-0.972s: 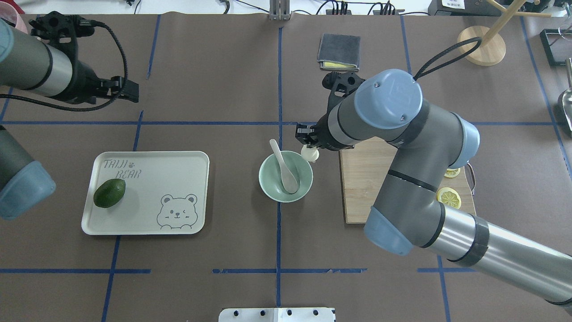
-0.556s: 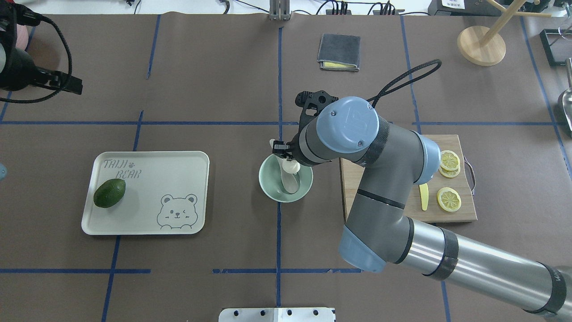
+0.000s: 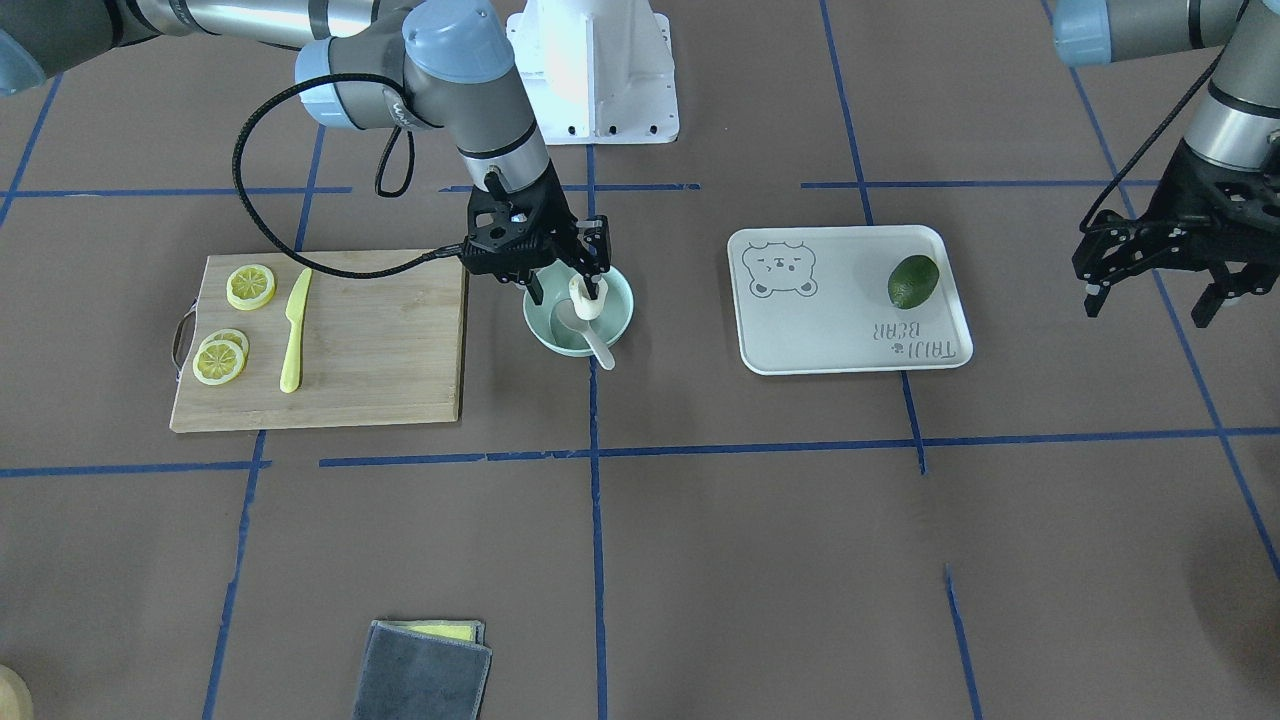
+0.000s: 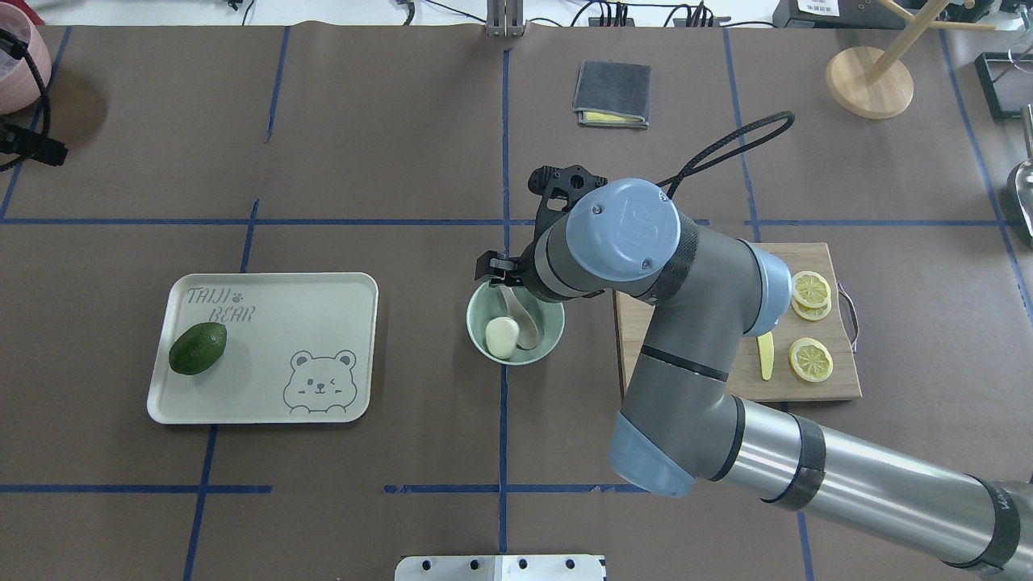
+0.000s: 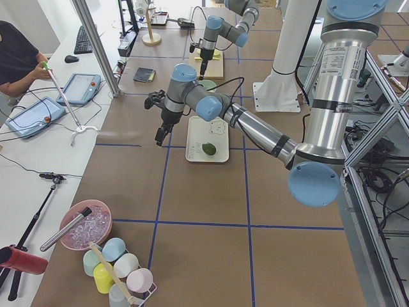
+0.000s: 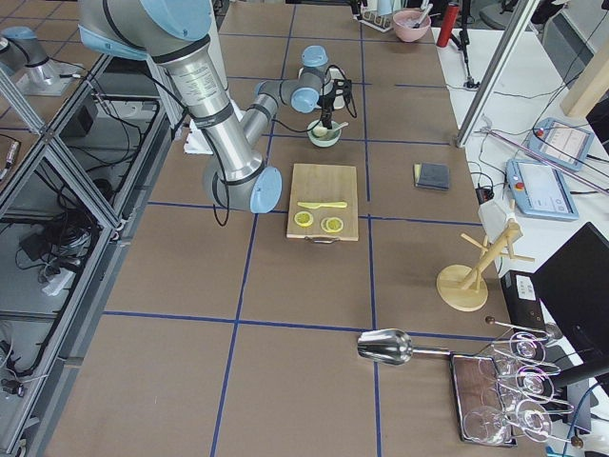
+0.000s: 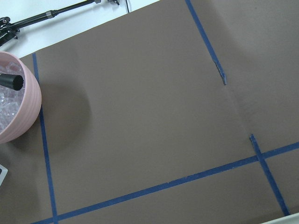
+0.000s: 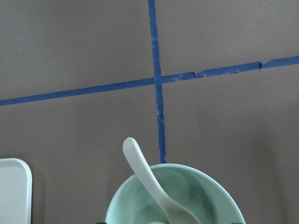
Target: Put spoon and bun in bowl
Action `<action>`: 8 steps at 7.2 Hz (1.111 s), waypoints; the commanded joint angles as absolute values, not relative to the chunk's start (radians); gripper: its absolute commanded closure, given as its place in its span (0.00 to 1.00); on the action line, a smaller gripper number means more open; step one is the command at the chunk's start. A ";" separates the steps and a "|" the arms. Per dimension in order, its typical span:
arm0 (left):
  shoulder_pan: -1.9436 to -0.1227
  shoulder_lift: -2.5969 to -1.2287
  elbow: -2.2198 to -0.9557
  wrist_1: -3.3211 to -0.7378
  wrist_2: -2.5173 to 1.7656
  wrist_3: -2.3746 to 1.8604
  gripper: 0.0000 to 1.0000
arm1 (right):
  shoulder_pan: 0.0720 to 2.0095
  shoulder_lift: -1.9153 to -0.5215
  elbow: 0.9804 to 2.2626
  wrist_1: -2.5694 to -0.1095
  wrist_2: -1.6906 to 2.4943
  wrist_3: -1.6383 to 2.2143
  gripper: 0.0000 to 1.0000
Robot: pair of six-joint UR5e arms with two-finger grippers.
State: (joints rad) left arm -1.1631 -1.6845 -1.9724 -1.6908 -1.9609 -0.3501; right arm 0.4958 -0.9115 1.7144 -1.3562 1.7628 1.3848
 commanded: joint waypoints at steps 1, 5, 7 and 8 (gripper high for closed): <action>-1.218 -1.652 -1.927 -1.698 -1.965 -0.223 0.00 | 0.502 -0.911 1.715 -1.356 1.763 1.387 0.00; -1.402 -1.616 -1.772 -1.683 -2.230 -0.031 0.00 | 0.694 -0.972 1.765 -1.455 1.935 1.212 0.00; -1.448 -1.534 -1.738 -1.683 -2.386 -0.037 0.00 | 0.892 -1.078 1.787 -1.479 2.110 0.949 0.00; -1.453 -1.502 -1.738 -1.689 -2.404 -0.028 0.00 | 0.988 -1.135 1.789 -1.479 2.202 0.828 0.00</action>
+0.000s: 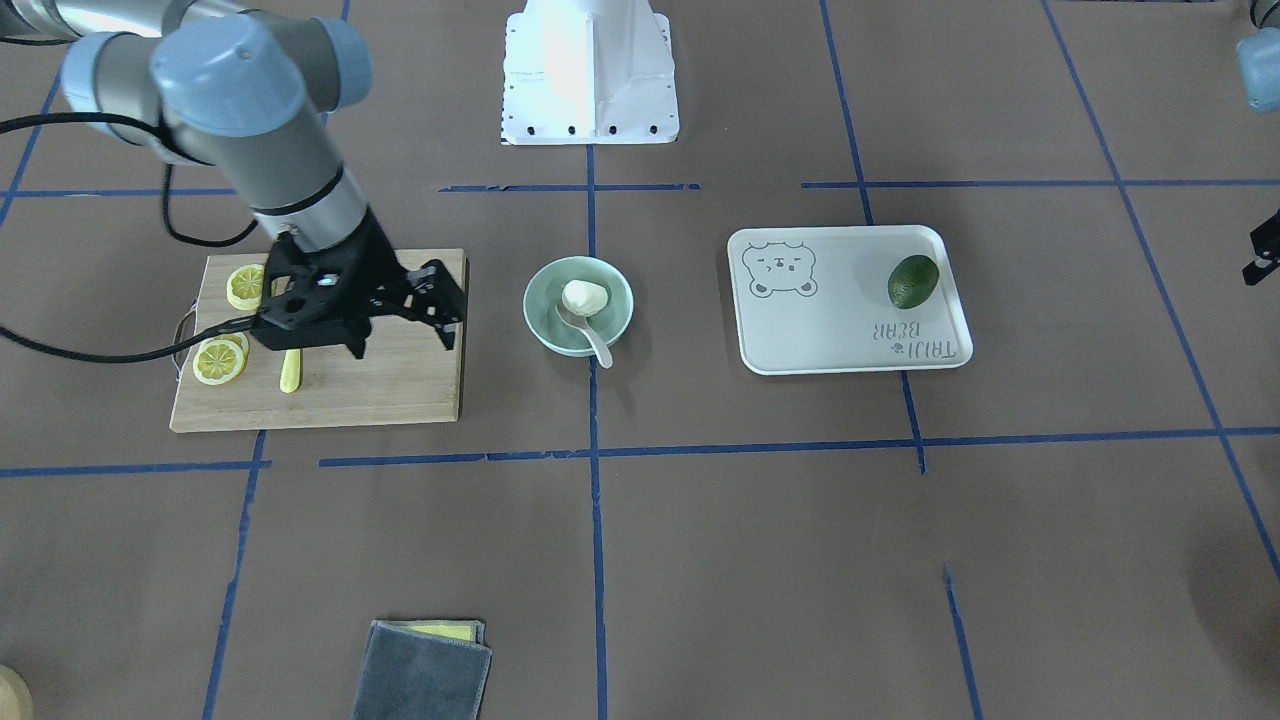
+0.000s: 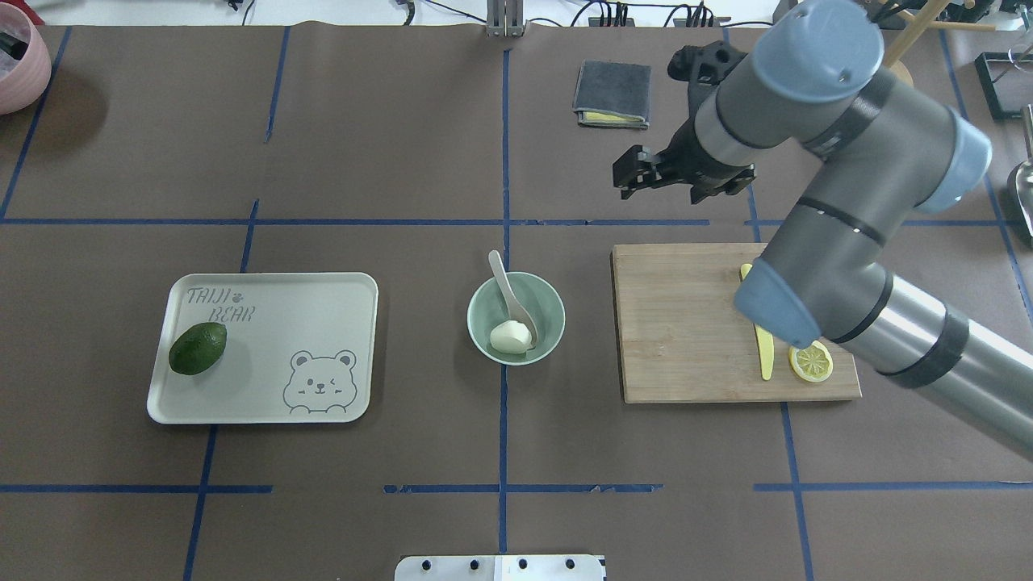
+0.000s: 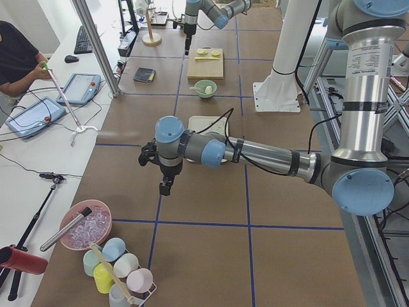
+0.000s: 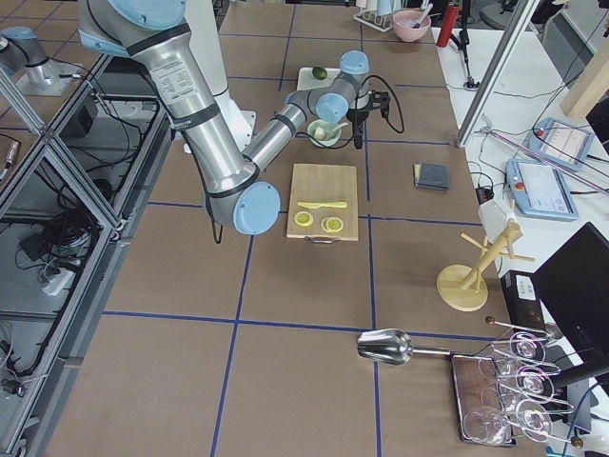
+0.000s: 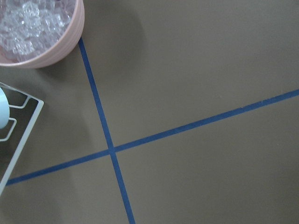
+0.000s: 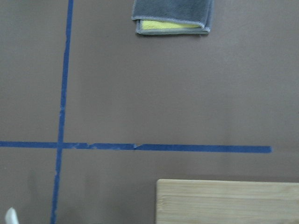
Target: Put spoon and bun in bowl
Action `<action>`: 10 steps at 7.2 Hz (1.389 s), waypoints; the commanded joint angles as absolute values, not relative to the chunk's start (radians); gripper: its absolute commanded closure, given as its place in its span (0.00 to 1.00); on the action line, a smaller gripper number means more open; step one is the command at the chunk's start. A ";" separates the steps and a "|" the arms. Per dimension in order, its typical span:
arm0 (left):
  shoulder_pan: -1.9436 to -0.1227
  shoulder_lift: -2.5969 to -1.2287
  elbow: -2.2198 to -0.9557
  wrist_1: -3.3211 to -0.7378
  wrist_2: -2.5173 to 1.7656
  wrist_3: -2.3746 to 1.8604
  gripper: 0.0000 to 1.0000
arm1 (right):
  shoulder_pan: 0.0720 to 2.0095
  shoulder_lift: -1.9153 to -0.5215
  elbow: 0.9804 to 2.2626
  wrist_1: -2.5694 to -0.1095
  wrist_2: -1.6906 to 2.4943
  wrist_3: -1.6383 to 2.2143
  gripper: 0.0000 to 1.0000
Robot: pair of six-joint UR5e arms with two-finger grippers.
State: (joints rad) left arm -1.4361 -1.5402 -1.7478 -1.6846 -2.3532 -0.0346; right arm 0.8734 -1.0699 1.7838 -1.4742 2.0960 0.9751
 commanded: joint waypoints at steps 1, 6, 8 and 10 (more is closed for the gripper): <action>-1.453 -1.499 -1.736 -1.689 -2.401 -0.026 0.00 | 1.091 -1.193 1.787 -1.480 2.286 0.704 0.00; -1.454 -1.497 -1.738 -1.692 -2.391 -0.023 0.00 | 1.448 -1.469 1.685 -1.490 2.391 0.075 0.00; -1.454 -1.476 -1.738 -1.692 -2.391 -0.023 0.00 | 1.543 -1.540 1.645 -1.494 2.396 -0.064 0.00; -1.454 -1.468 -1.733 -1.690 -2.393 0.018 0.00 | 1.598 -1.600 1.620 -1.490 2.396 -0.141 0.00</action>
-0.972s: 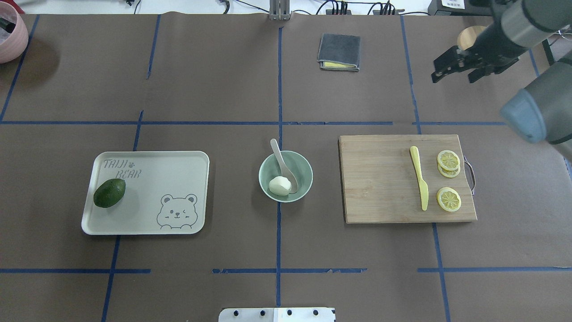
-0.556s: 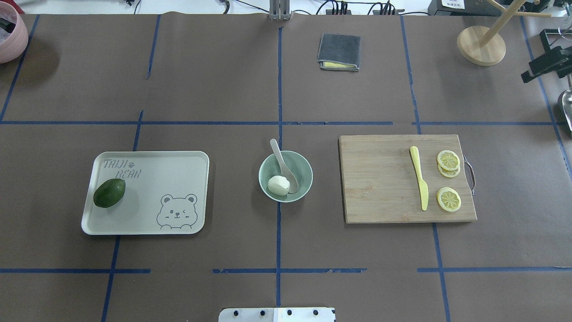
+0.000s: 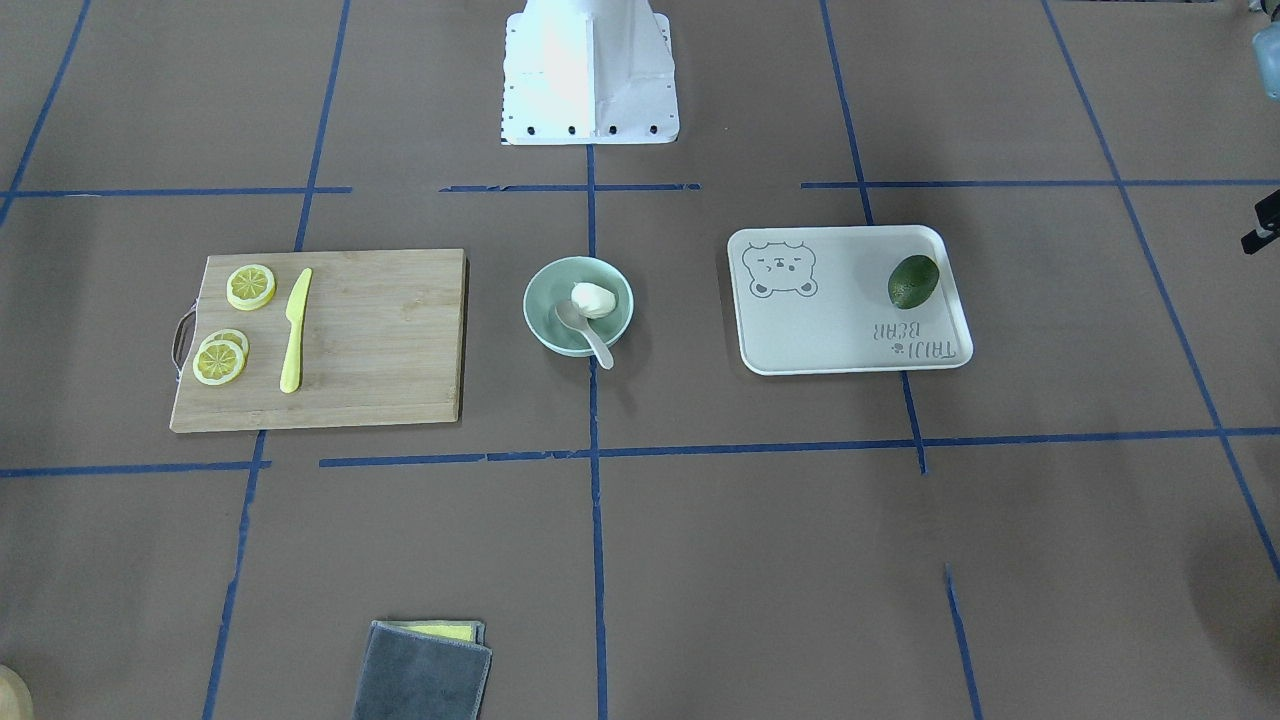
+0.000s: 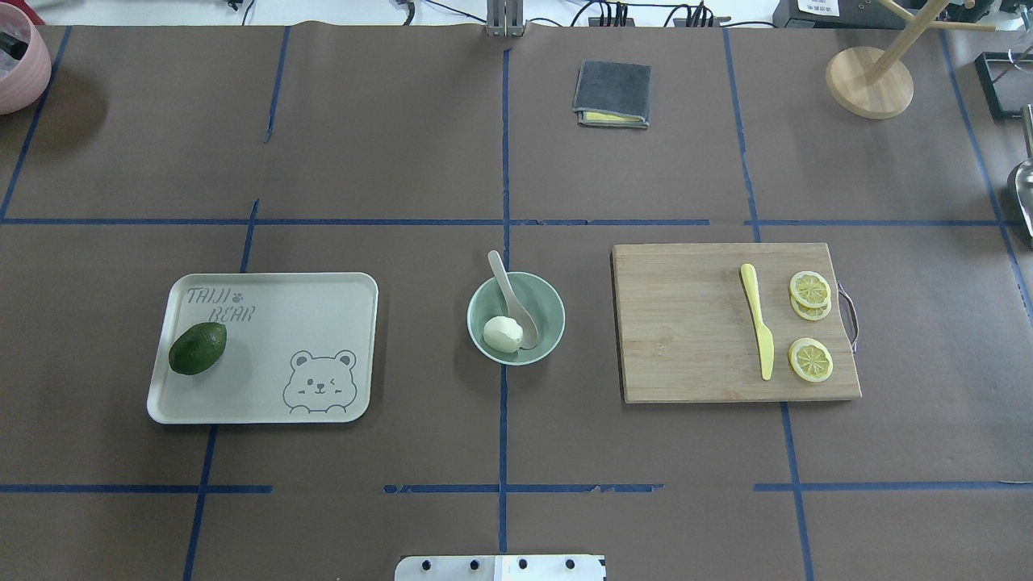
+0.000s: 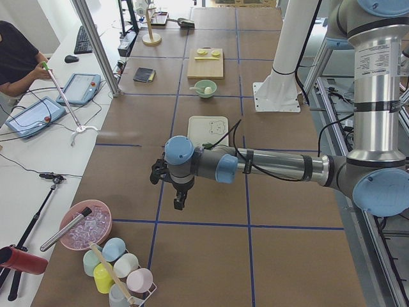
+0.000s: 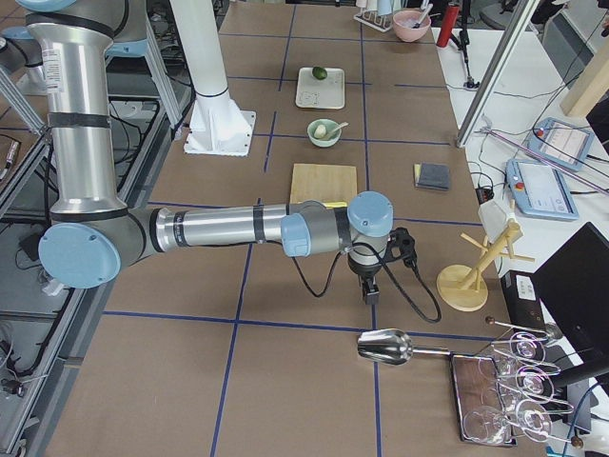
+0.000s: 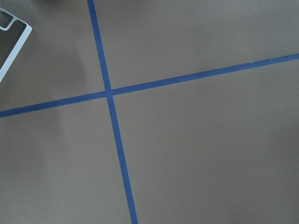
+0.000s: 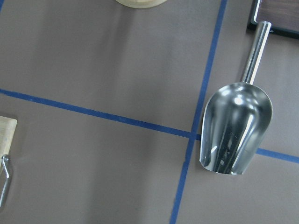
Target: Put spoon and bun in bowl
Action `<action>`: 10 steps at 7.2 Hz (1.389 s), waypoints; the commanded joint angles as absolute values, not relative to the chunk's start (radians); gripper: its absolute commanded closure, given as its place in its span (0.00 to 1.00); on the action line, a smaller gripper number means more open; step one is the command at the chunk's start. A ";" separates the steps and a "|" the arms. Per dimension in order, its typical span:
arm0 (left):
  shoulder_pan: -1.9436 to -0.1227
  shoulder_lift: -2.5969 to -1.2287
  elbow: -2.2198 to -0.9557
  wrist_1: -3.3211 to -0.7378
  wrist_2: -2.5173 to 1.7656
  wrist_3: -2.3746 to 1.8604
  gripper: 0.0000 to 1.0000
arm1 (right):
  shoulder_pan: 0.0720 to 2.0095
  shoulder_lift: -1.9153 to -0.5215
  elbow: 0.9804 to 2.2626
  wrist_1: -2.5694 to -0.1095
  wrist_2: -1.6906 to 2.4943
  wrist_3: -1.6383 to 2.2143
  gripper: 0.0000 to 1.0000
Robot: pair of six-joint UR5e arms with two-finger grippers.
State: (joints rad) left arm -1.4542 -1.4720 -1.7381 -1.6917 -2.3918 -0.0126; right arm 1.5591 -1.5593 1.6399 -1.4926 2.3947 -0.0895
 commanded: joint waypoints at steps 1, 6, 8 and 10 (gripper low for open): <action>-1.454 -1.463 -1.733 -1.690 -2.391 0.020 0.00 | 1.606 -1.621 1.614 -1.482 2.395 -0.140 0.00; -1.531 -1.413 -1.706 -1.684 -2.395 0.058 0.00 | 1.605 -1.611 1.594 -1.485 2.375 -0.085 0.00; -1.589 -1.437 -1.695 -1.651 -2.395 0.055 0.00 | 1.605 -1.611 1.594 -1.494 2.442 -0.035 0.00; -1.609 -1.466 -1.697 -1.609 -2.391 0.055 0.00 | 1.605 -1.614 1.603 -1.491 2.451 -0.037 0.00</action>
